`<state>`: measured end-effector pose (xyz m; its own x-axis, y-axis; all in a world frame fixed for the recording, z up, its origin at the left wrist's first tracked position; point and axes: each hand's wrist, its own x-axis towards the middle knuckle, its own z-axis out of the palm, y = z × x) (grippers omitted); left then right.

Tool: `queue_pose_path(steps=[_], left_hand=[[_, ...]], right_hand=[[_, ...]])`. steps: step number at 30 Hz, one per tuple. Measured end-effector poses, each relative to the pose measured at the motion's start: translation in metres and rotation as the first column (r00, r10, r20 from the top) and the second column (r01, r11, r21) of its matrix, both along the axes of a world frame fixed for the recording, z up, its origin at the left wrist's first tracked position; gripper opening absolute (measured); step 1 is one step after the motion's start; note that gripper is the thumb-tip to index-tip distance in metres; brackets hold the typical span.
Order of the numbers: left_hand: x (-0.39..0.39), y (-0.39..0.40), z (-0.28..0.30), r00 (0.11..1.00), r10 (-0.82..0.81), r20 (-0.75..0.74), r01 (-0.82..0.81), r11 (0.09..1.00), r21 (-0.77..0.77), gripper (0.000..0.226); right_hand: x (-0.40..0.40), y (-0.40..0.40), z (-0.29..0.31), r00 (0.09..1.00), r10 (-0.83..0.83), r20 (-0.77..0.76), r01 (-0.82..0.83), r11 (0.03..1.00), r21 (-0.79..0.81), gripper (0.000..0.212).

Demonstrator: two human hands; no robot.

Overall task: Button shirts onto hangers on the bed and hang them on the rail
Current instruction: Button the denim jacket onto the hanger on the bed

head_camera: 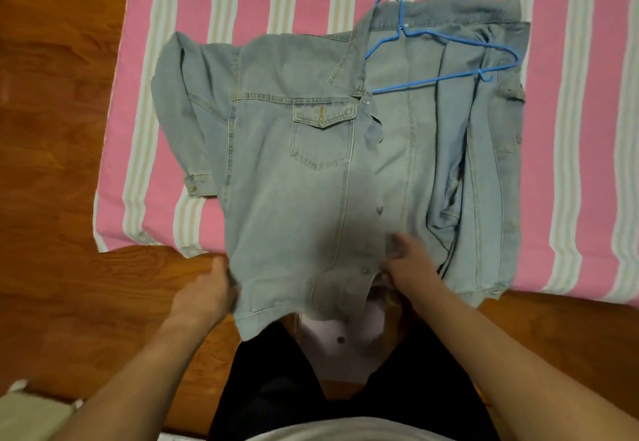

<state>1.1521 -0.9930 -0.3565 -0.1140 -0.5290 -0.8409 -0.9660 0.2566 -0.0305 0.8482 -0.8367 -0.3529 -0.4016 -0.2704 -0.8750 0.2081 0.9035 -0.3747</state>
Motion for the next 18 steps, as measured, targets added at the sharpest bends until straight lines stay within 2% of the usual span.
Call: queue_pose_path(steps=[1,2,3,6,9,11,14,16,18], left_hand=[[-0.004,-0.002,0.000,0.992,-0.072,0.100,0.068,0.997,0.046,0.027],[-0.013,-0.006,-0.001,0.983,-0.134,0.127,0.127,0.990,0.057,0.029],[-0.025,-0.011,0.000,0.987,-0.148,0.065,0.147,0.989,0.024,0.029],[-0.079,-0.033,0.001,0.952,-0.068,-0.298,0.061,0.998,-0.033,0.021],[-0.147,-0.057,0.003,0.867,-0.044,-0.497,0.057,0.998,0.010,0.008],[-0.194,-0.070,0.006,0.828,-0.106,-0.550,0.123,0.992,-0.006,0.001],[-0.265,-0.087,0.003,0.780,-0.167,-0.603,0.168,0.984,-0.055,0.006],[-0.310,-0.097,-0.003,0.746,-0.251,-0.617,0.202,0.968,-0.150,0.010],[-0.350,-0.106,-0.017,0.689,-0.390,-0.611,0.244,0.919,-0.310,0.015]], right_hand=[[0.002,0.010,-0.008,0.987,0.113,-0.111,-0.107,0.992,0.064,0.047],[0.002,0.018,-0.014,0.960,0.186,-0.211,-0.169,0.981,0.094,0.040],[-0.001,0.020,-0.016,0.935,0.211,-0.285,-0.191,0.977,0.094,0.034],[-0.026,0.008,-0.012,0.886,0.203,-0.417,-0.190,0.979,0.072,0.025],[-0.075,-0.013,0.000,0.849,0.182,-0.496,-0.203,0.979,0.013,0.020],[-0.117,-0.023,0.011,0.830,0.159,-0.535,-0.184,0.983,0.007,0.018],[-0.182,-0.035,0.017,0.812,0.201,-0.548,-0.180,0.979,0.092,0.018],[-0.223,-0.046,0.011,0.815,0.205,-0.543,-0.175,0.979,0.106,0.023],[-0.260,-0.062,-0.004,0.813,0.194,-0.549,-0.173,0.981,0.090,0.026]])
